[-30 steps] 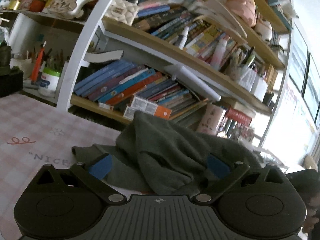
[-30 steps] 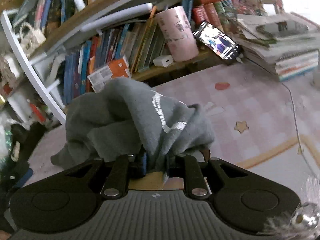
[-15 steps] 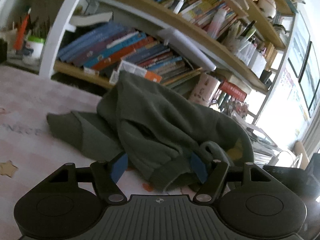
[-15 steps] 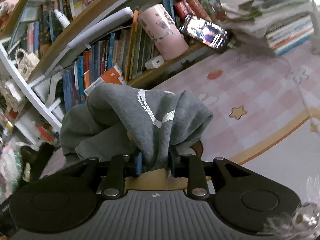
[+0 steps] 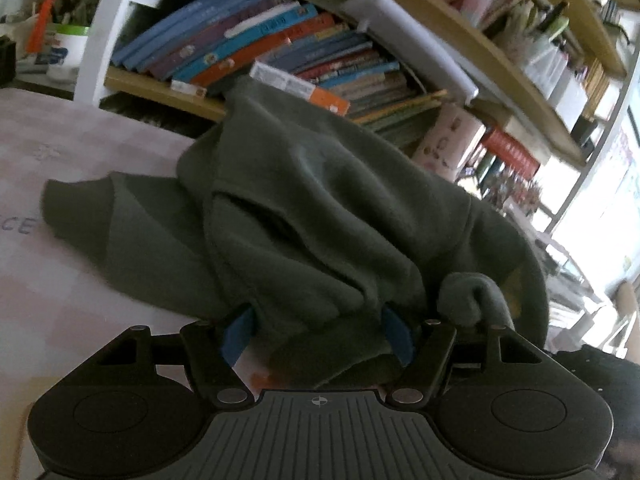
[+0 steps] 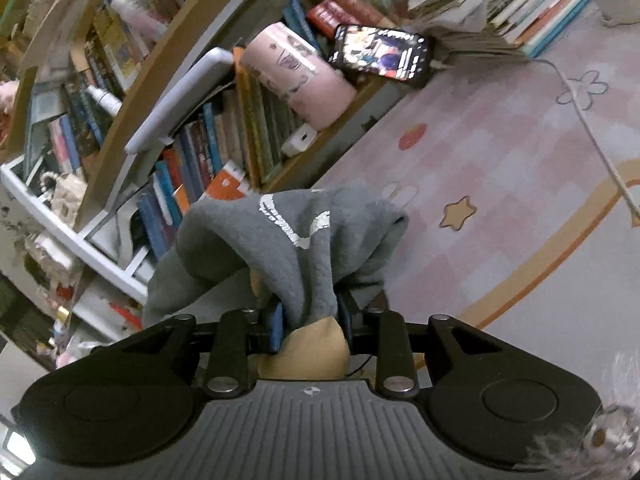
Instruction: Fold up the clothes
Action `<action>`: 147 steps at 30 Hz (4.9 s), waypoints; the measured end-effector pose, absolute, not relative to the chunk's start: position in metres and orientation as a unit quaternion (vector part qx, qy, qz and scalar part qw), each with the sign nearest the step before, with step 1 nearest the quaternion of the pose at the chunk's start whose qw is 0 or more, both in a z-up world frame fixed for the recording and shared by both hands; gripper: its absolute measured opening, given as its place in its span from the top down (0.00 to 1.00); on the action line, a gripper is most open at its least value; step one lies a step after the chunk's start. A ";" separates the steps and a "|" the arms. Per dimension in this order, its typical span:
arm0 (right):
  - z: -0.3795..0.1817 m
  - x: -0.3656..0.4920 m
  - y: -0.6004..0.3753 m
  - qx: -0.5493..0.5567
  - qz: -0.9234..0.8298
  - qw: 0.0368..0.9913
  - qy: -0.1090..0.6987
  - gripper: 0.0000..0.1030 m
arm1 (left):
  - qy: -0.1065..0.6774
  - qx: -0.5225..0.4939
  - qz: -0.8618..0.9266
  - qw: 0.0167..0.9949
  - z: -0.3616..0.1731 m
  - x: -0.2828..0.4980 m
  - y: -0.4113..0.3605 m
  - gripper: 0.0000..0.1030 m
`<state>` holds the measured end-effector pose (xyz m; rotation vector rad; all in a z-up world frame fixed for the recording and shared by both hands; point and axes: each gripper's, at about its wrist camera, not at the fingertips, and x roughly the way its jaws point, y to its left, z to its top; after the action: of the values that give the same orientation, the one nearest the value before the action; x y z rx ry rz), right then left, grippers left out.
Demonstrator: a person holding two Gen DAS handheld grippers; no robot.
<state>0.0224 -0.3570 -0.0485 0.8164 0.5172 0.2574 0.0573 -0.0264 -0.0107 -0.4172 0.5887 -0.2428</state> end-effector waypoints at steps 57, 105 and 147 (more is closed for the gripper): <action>-0.012 -0.027 -0.253 0.157 0.400 0.880 0.203 0.56 | 0.179 -0.024 0.163 0.970 0.060 0.069 0.118 0.71; -0.031 -0.003 -0.274 0.195 0.264 0.910 0.255 0.39 | 0.215 -0.170 0.181 0.945 0.013 -0.035 0.151 0.81; 0.016 0.141 -0.198 0.070 0.135 0.923 0.354 0.26 | 0.216 -0.243 0.018 0.946 -0.020 -0.056 0.160 0.30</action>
<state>0.1406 -0.1979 0.0159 0.1431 0.7278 0.2765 -0.0558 0.1597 -0.0197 -0.4951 0.4395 0.0369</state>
